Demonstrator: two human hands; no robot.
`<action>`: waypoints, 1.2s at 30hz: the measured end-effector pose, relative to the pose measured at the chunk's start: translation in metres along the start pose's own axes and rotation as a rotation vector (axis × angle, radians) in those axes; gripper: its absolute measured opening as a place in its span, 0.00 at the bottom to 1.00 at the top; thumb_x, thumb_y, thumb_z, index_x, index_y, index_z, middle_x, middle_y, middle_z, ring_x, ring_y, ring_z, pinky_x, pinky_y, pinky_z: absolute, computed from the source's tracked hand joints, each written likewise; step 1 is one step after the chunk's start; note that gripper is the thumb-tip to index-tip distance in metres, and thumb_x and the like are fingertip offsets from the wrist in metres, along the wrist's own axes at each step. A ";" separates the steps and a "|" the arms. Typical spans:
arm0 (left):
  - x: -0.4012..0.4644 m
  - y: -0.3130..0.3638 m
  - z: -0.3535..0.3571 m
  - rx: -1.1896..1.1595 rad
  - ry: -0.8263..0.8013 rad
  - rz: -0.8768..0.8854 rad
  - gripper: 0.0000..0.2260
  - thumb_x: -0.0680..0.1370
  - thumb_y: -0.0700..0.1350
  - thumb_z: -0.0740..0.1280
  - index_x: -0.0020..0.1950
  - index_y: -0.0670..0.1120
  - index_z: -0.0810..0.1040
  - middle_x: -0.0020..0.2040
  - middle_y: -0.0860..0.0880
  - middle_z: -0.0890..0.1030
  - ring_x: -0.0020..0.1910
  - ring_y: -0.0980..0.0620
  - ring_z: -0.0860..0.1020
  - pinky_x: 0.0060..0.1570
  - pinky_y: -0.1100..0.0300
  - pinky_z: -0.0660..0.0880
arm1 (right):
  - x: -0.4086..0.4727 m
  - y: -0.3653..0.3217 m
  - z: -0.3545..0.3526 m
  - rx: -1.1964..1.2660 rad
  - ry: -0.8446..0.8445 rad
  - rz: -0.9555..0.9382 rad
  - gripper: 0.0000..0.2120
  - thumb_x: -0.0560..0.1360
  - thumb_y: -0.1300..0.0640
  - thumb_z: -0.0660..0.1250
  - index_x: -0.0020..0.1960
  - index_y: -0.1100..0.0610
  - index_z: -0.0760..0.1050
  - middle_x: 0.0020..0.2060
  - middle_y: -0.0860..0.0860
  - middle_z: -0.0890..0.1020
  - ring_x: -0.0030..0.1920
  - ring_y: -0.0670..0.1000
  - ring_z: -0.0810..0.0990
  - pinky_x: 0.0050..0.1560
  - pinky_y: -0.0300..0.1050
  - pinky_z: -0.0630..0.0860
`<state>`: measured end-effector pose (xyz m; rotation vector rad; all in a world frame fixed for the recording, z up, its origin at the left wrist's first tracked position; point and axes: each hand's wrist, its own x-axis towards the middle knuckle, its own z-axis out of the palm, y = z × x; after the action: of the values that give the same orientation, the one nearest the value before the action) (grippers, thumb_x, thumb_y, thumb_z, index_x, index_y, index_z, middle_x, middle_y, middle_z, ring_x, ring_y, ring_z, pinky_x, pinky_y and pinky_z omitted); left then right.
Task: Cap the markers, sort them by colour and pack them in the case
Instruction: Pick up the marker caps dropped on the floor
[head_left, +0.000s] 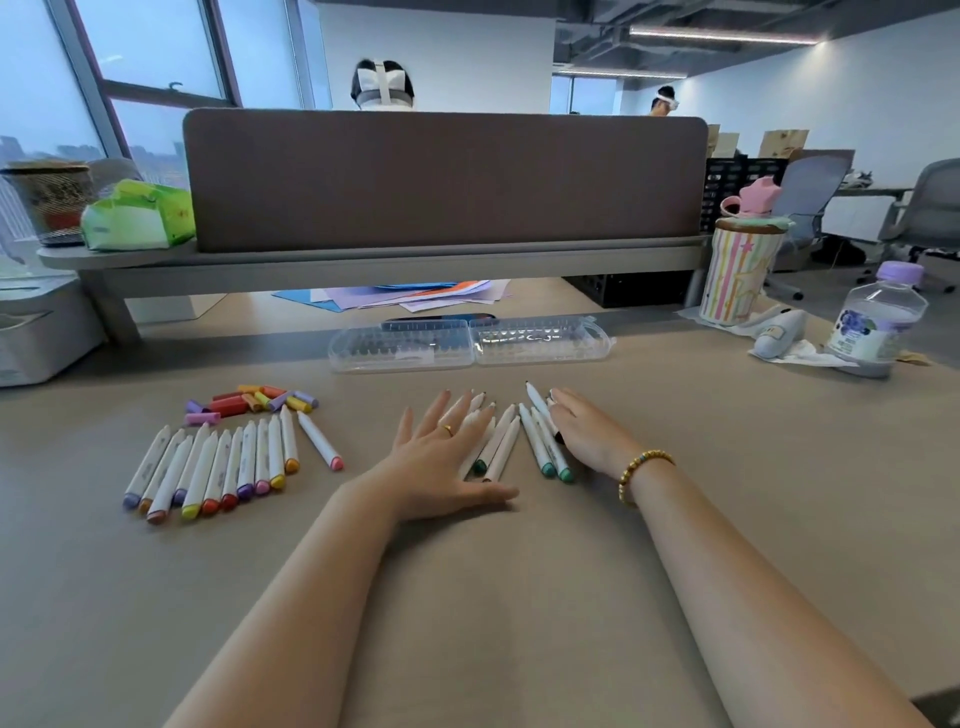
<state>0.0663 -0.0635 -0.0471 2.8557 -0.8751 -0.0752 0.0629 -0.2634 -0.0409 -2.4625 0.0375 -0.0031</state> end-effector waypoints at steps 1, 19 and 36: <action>0.002 0.002 0.003 0.023 0.007 0.000 0.40 0.72 0.71 0.53 0.77 0.57 0.40 0.77 0.54 0.36 0.74 0.53 0.33 0.72 0.44 0.35 | 0.000 0.001 0.000 0.023 -0.007 -0.009 0.22 0.83 0.56 0.46 0.76 0.62 0.54 0.76 0.53 0.53 0.76 0.49 0.51 0.72 0.39 0.48; 0.006 0.008 0.004 -0.049 0.102 0.026 0.34 0.74 0.67 0.57 0.77 0.57 0.50 0.78 0.54 0.46 0.76 0.53 0.39 0.73 0.48 0.38 | -0.016 0.021 -0.028 -0.060 -0.183 -0.070 0.29 0.79 0.49 0.59 0.77 0.47 0.50 0.77 0.47 0.47 0.76 0.47 0.43 0.75 0.48 0.45; 0.017 0.036 0.012 -0.047 0.107 -0.019 0.37 0.73 0.68 0.57 0.77 0.52 0.54 0.77 0.53 0.52 0.77 0.52 0.46 0.74 0.45 0.41 | -0.032 0.022 -0.041 -0.322 -0.368 -0.082 0.43 0.74 0.45 0.67 0.77 0.47 0.40 0.77 0.48 0.41 0.76 0.48 0.39 0.74 0.45 0.42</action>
<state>0.0593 -0.1038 -0.0536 2.7950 -0.8148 0.0536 0.0298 -0.3053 -0.0225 -2.7424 -0.2407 0.4506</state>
